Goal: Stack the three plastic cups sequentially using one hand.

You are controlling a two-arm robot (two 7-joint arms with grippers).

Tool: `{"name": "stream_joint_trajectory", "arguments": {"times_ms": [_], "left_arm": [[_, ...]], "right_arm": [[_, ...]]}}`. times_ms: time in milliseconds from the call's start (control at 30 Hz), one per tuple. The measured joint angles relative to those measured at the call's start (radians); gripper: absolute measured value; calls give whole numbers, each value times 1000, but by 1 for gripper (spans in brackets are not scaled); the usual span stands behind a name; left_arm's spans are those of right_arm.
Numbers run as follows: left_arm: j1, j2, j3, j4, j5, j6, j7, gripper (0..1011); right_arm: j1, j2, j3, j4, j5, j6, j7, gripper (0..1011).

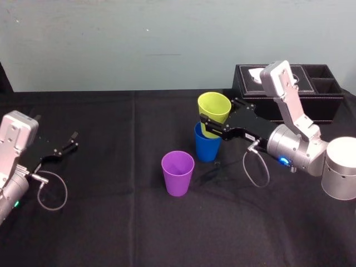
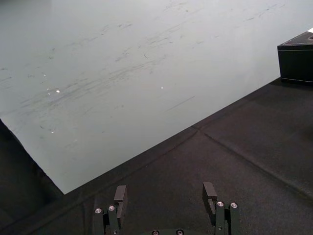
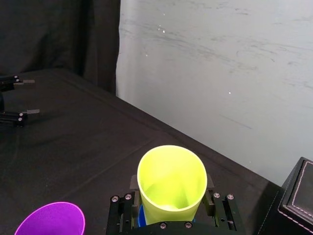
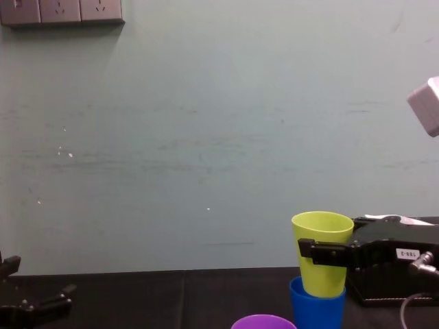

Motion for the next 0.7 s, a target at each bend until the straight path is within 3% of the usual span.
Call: {"name": "stream_joint_trajectory", "arguments": {"times_ms": [700], "left_arm": [[0,0,0,0,0,0,0,1010]], "right_arm": [[11,-12,-12,56,7,-30,17,736]]}}
